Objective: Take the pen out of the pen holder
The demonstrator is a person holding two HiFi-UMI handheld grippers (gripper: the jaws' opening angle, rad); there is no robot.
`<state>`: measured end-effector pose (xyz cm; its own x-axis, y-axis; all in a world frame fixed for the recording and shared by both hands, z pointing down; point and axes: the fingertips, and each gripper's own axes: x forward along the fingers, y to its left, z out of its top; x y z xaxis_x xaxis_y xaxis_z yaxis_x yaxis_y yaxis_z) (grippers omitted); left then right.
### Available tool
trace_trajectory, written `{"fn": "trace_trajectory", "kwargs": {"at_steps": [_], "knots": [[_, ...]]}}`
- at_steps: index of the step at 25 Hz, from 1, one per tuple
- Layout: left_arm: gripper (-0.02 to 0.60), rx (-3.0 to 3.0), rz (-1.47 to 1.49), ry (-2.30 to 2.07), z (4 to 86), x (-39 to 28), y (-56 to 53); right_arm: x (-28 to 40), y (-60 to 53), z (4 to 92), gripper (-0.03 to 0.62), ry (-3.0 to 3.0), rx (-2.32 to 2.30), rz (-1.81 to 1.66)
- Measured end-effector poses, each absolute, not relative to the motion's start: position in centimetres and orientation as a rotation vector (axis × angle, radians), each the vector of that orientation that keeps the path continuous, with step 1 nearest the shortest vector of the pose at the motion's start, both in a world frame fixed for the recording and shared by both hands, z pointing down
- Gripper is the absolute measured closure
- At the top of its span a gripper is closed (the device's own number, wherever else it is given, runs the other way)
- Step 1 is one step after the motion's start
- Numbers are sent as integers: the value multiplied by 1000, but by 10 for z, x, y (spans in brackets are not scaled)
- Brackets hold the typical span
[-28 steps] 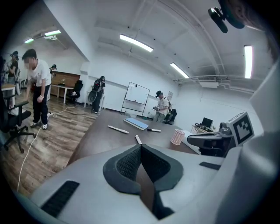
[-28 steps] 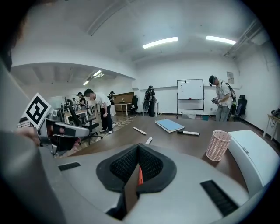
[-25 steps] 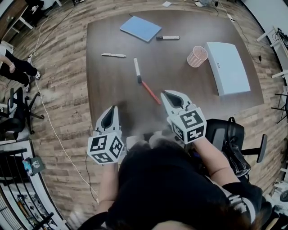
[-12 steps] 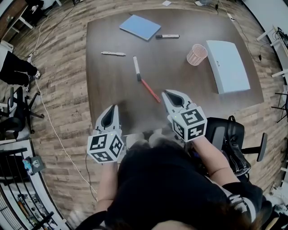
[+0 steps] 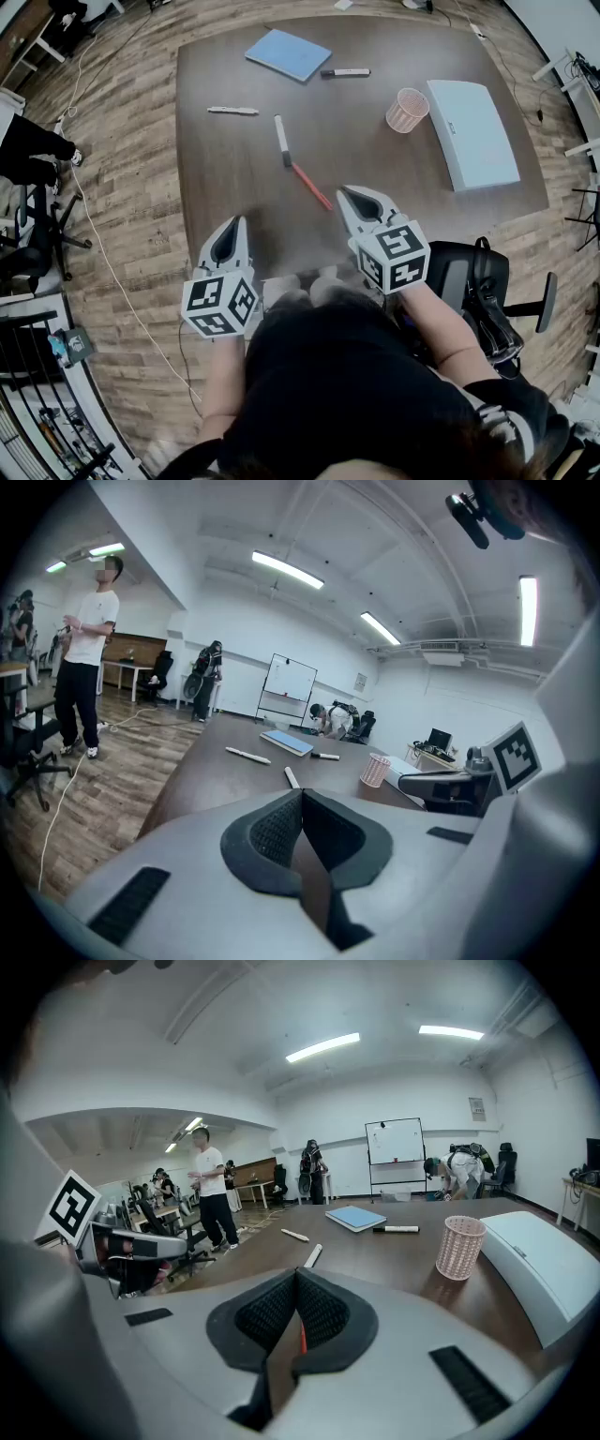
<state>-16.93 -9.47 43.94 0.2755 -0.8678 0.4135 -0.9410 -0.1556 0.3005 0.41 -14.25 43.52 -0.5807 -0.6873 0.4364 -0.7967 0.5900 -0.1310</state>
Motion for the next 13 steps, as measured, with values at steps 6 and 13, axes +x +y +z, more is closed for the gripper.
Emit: {"fn": "trace_trajectory", "kwargs": {"at_steps": [6, 13], "knots": [[554, 2054, 208, -1631, 440, -172, -95, 1, -143, 436, 577, -2483, 1204, 449], [554, 2041, 218, -1630, 441, -175, -95, -2, -147, 437, 577, -2482, 1195, 448]]}}
